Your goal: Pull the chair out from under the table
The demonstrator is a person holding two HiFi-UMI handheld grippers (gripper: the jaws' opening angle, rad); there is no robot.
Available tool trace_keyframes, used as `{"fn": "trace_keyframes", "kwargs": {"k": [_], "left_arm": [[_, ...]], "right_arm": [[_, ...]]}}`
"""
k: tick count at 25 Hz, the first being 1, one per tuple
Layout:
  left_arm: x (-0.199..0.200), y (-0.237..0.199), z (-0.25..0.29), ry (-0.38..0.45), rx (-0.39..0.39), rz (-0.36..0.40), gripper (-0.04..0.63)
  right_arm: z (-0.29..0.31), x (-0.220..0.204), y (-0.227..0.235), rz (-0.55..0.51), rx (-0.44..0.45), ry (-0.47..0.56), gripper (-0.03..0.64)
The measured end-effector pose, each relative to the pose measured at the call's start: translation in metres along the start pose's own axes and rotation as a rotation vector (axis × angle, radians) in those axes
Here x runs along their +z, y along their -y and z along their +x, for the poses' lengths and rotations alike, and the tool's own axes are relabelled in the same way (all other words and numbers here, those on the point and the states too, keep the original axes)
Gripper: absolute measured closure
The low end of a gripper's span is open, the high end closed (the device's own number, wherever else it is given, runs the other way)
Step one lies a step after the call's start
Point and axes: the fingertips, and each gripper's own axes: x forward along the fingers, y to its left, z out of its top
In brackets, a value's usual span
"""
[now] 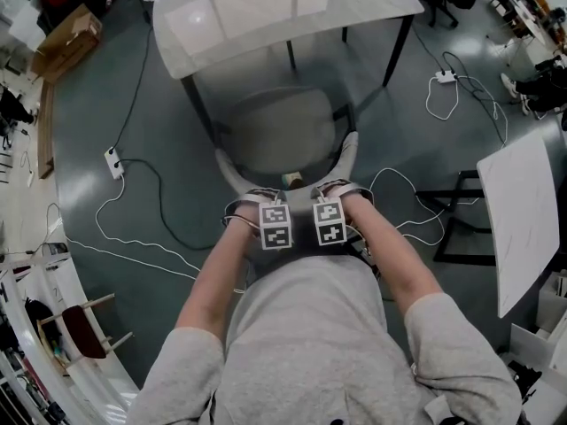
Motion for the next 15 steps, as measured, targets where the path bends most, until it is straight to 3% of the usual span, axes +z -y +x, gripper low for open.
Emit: {"fn": "trace_keyframes", "kwargs": {"k": [15], "left_arm": [[0.019,0.030,0.000,-0.015,-0.013,-0.045,0.522]], "right_arm": [[-0.006,-0.004,-0.033,-0.030,0.006,0.008,0.525]]}}
